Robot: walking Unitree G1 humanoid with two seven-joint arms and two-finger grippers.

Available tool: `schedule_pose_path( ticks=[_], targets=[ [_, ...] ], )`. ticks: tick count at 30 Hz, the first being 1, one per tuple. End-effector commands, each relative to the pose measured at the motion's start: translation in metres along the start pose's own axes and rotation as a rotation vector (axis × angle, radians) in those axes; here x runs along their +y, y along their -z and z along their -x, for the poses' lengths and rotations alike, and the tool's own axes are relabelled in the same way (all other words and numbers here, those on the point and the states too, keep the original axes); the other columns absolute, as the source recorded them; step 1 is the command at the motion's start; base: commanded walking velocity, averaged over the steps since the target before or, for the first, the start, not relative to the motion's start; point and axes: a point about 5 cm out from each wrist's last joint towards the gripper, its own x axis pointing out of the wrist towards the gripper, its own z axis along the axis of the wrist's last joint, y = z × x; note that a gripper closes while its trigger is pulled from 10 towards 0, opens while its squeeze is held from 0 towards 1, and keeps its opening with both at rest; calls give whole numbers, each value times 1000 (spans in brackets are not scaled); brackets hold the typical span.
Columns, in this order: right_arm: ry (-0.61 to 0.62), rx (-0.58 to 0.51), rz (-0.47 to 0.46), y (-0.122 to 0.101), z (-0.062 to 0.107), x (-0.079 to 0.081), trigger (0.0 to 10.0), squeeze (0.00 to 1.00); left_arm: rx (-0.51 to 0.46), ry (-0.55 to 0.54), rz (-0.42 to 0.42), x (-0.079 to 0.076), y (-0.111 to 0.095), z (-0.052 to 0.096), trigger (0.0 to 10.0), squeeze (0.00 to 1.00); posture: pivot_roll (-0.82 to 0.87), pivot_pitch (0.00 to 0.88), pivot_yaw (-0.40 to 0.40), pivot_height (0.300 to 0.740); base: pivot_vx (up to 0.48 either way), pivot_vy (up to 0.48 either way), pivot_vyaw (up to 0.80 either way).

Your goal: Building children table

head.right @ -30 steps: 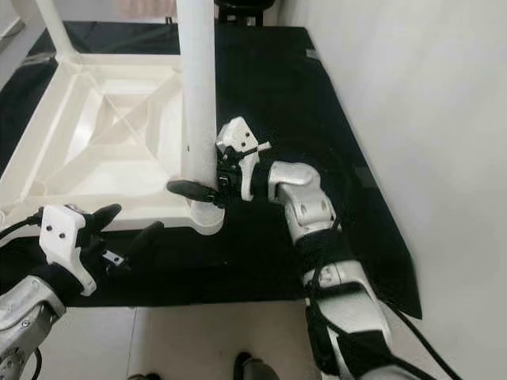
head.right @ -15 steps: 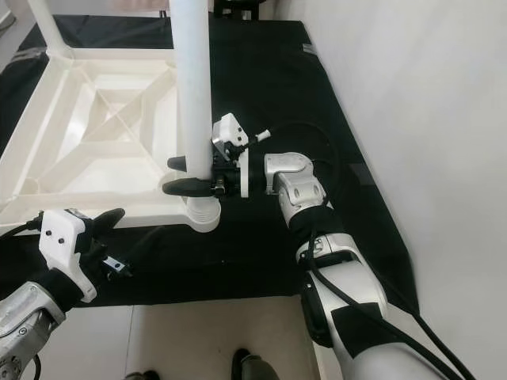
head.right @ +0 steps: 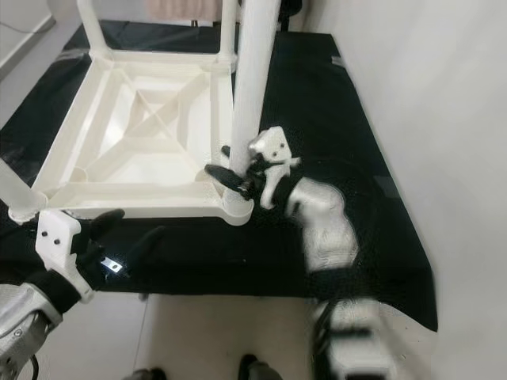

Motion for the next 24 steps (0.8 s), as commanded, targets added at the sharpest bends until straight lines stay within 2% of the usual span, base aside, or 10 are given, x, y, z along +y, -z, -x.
schedule_pose_path(
  ticks=[1, 10, 11, 14, 15, 16, 21, 22, 23, 24],
  targets=[
    [18, 262, -40, 46, 9, 14, 0, 0, 28, 15, 3, 1, 5, 0, 10000, 0, 27, 253, -59, 740, 0, 0, 0],
    [-37, 243, 0, 46, -12, 21, 0, 0, 34, 13, -1, 0, 8, -3, 10000, 0, 59, 217, -83, 740, 0, 0, 0],
    [-11, 245, -14, 47, -17, 19, 9882, 0, 33, 4, -5, -1, 9, -4, 10000, 0, 57, 211, -85, 740, 0, 0, 0],
    [-11, 245, -14, 47, -17, 19, 9882, 0, 33, 4, -5, -1, 9, -4, 10000, 0, 57, 211, -85, 740, 0, 0, 0],
    [-26, 230, -40, 43, -19, 20, 10000, 855, 30, 0, -6, -1, 9, -4, 10000, 0, 52, 208, -88, 740, 0, 0, 0],
    [-85, 175, -62, 30, -22, 23, 10000, 1000, 28, 2, -3, -1, 9, -4, 10000, 0, 49, 210, -90, 740, 0, 0, 0],
    [-298, 64, -50, 4, -31, 16, 10000, 1000, 23, 10, 2, -3, 8, -5, 10000, 0, 55, 212, -98, 740, 0, 0, 0],
    [-361, 60, -29, 1, -35, 9, 10000, 890, 21, 10, 3, -4, 8, -5, 10000, 0, 58, 215, -103, 740, 0, 0, 0],
    [-361, 60, -29, 1, -35, 9, 10000, 890, 21, 10, 3, -4, 8, -5, 10000, 0, 58, 215, -103, 740, 0, 0, 0],
    [-439, 45, -10, -6, -39, 0, 10000, 0, 20, 9, 3, -5, 8, -4, 10000, 0, 63, 216, -106, 740, 0, 0, 0]
  ],
)
